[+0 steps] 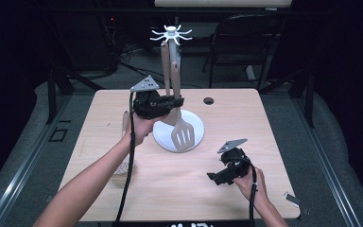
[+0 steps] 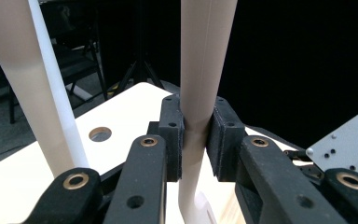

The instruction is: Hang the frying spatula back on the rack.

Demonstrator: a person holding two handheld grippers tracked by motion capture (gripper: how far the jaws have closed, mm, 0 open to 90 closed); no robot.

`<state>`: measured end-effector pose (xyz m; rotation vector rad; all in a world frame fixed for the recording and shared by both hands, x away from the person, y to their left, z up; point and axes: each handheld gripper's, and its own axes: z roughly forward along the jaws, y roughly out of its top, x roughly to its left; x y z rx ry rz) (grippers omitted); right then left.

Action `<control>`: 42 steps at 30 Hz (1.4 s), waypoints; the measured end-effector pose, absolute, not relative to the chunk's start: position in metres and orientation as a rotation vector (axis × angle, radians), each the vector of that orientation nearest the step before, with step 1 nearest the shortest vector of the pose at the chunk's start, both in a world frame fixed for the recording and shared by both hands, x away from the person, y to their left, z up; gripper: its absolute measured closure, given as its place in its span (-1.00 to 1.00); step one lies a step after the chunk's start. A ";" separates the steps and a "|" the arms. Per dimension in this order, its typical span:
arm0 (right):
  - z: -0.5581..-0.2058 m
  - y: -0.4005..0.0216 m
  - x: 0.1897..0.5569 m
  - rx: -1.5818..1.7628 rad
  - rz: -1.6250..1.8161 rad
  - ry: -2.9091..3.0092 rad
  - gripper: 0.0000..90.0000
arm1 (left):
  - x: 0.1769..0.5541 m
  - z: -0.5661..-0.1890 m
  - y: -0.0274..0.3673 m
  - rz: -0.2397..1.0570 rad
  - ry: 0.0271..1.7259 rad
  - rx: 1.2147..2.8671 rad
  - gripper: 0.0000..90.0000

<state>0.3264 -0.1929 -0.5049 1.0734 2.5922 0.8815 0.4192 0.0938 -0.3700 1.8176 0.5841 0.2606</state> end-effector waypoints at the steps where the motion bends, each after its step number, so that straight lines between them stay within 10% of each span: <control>1: -0.505 -0.193 0.326 1.073 0.879 2.594 -0.91 | 0.420 -0.369 0.094 0.263 0.583 1.820 0.72; 42: -0.511 -0.189 0.329 1.050 0.831 2.632 -0.91 | 0.462 -0.338 0.081 0.265 0.620 1.835 0.72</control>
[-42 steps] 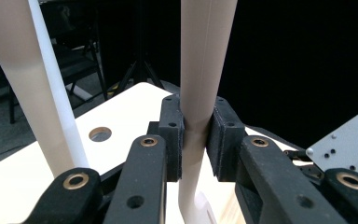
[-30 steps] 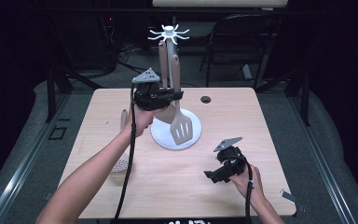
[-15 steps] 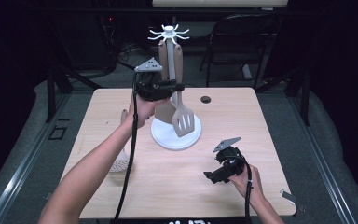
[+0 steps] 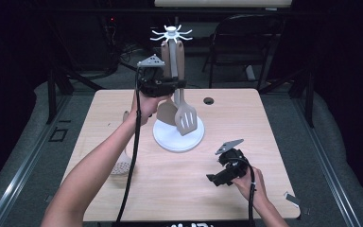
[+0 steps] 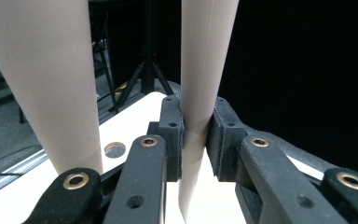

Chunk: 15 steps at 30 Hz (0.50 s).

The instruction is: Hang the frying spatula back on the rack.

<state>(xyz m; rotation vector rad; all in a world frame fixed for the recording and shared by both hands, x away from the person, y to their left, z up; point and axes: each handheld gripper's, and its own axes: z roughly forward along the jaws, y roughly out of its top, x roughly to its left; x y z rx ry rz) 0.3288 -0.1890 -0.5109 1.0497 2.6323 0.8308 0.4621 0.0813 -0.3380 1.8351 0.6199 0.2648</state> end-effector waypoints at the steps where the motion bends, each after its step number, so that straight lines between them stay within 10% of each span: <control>1: -0.511 -0.189 0.329 1.047 0.833 2.634 -0.91 | 0.463 -0.338 0.081 0.263 0.622 1.830 0.72; 15: -0.513 -0.187 0.328 1.042 0.817 2.643 -0.92 | 0.473 -0.338 0.079 0.312 0.677 1.856 0.72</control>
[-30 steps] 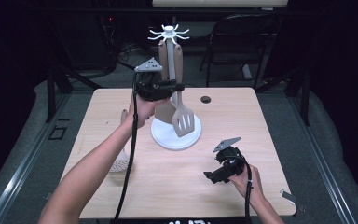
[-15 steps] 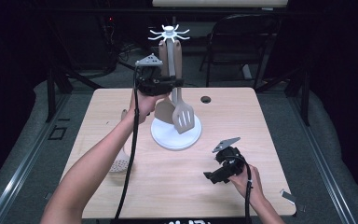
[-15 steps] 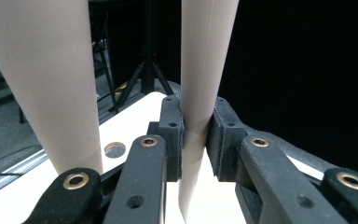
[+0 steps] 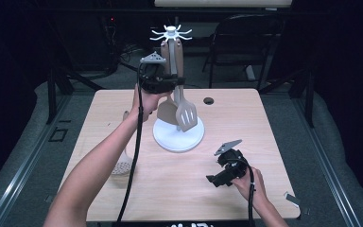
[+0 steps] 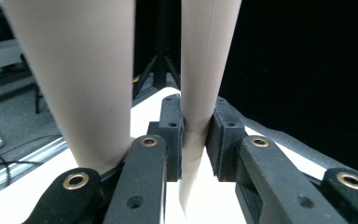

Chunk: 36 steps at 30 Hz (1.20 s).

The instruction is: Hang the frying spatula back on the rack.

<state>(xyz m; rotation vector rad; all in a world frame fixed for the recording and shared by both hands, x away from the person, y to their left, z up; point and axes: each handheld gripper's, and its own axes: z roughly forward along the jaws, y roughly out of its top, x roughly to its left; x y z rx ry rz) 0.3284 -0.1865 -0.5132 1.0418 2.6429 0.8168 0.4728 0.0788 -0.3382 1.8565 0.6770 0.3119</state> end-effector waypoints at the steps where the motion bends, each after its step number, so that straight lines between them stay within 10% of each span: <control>1: -0.513 -0.187 0.328 1.042 0.818 2.643 -0.91 | 0.473 -0.338 0.079 0.322 0.683 1.859 0.72; 16: -0.513 -0.186 0.329 1.033 0.805 2.656 -0.91 | 0.469 -0.343 0.083 0.381 0.717 1.841 0.69; 36: -0.514 -0.184 0.329 1.042 0.808 2.674 -0.93 | 0.439 -0.343 0.106 0.370 0.637 1.801 -0.36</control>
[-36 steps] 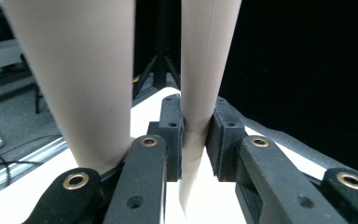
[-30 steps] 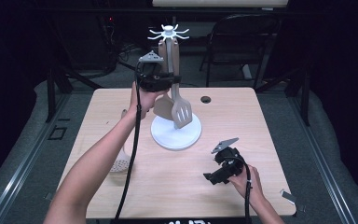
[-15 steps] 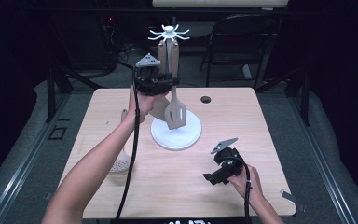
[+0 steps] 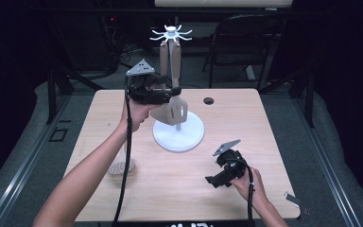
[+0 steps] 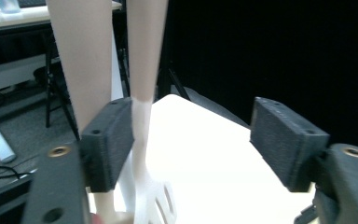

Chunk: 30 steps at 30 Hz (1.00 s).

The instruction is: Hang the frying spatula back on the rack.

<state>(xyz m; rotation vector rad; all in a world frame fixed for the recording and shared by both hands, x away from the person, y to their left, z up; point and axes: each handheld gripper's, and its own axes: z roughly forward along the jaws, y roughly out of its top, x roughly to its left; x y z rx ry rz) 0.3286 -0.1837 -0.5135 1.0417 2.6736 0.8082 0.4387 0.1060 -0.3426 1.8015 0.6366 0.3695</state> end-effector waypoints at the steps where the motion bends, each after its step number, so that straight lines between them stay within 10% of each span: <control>1: -0.513 -0.184 0.329 1.044 0.809 2.673 -0.93 | 0.438 -0.342 0.109 0.363 0.639 1.803 -0.40; 30: -0.515 -0.179 0.334 1.052 0.769 2.699 -0.93 | 0.451 -0.289 0.163 0.431 0.712 1.699 -0.65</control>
